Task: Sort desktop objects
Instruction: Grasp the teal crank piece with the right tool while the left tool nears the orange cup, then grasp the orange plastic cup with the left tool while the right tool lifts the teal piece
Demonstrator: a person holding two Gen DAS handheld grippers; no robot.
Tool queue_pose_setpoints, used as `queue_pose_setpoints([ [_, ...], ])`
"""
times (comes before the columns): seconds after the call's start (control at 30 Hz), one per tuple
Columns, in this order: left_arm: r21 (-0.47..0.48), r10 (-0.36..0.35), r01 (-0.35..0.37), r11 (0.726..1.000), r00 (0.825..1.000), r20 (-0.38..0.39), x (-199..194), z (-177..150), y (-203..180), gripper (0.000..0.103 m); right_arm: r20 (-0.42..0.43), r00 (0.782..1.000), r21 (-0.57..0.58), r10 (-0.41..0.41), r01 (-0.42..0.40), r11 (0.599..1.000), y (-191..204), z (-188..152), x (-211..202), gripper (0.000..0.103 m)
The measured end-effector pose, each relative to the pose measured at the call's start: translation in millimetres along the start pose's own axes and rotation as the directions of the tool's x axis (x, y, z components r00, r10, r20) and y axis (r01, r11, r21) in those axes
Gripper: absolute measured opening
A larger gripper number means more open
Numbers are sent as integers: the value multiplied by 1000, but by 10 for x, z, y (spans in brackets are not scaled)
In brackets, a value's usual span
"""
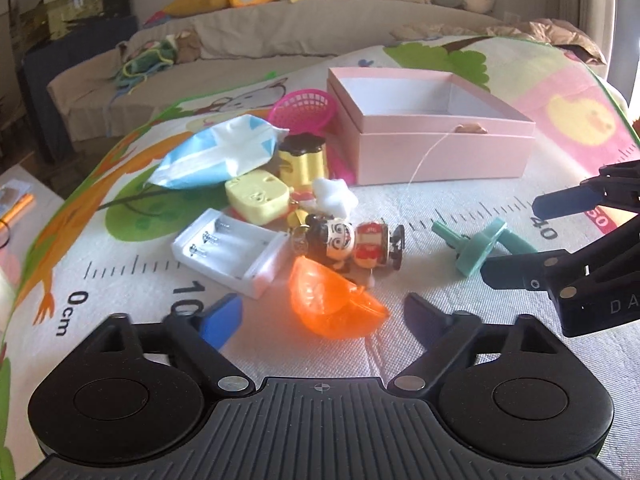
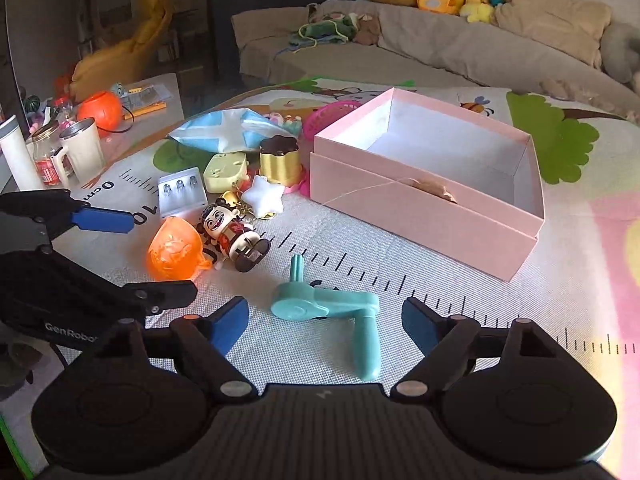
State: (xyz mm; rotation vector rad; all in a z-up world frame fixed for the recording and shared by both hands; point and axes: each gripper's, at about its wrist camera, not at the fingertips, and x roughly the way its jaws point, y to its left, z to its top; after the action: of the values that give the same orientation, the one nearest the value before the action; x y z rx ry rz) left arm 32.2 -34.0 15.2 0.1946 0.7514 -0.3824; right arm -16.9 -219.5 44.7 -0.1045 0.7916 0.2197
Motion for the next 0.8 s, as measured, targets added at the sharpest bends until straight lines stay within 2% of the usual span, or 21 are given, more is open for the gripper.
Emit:
queue_pose_setpoints([
  [0.17, -30, -19, 18, 999, 1000, -23, -21, -39, 77, 52, -33, 999, 111, 37, -33, 993, -107, 38, 262, 85],
  [0.2, -35, -23, 22, 999, 999, -24, -45, -50, 98, 46, -37, 998, 115, 41, -37, 993, -103, 48, 298, 82],
  [0.23, -39, -25, 24, 999, 999, -26, -71, -62, 119, 44, -44, 998, 104, 34, -29, 994, -77, 58, 331, 71],
  [0.37, -45, -31, 29, 999, 999, -33, -170, -135, 175, 34, -65, 998, 26, -5, 7, 1000, 64, 50, 268, 71],
  [0.43, -39, -34, 33, 999, 999, -30, -219, -168, 174, 34, -58, 998, -9, -6, 6, 1000, 120, 15, 134, 71],
  [0.53, -45, -49, 48, 998, 999, -22, -270, -221, 165, 41, -42, 999, -58, -23, 21, 998, 186, -65, -92, 71],
  [0.6, -60, -50, 49, 997, 999, -9, -281, -245, 169, 67, -42, 998, -62, -38, 35, 997, 201, -127, -190, 71],
  [0.67, -63, -39, 41, 997, 999, 28, -279, -250, 145, 77, -43, 998, -49, -49, 47, 998, 188, -199, -244, 71],
  [0.73, -43, -29, 31, 999, 998, 47, -224, -219, 111, 82, -48, 997, -35, -58, 57, 998, 174, -259, -242, 71],
  [0.8, -30, 1, 0, 1000, 1000, 27, -112, -159, 67, 82, -58, 997, -14, -51, 50, 999, 165, -307, -202, 71],
])
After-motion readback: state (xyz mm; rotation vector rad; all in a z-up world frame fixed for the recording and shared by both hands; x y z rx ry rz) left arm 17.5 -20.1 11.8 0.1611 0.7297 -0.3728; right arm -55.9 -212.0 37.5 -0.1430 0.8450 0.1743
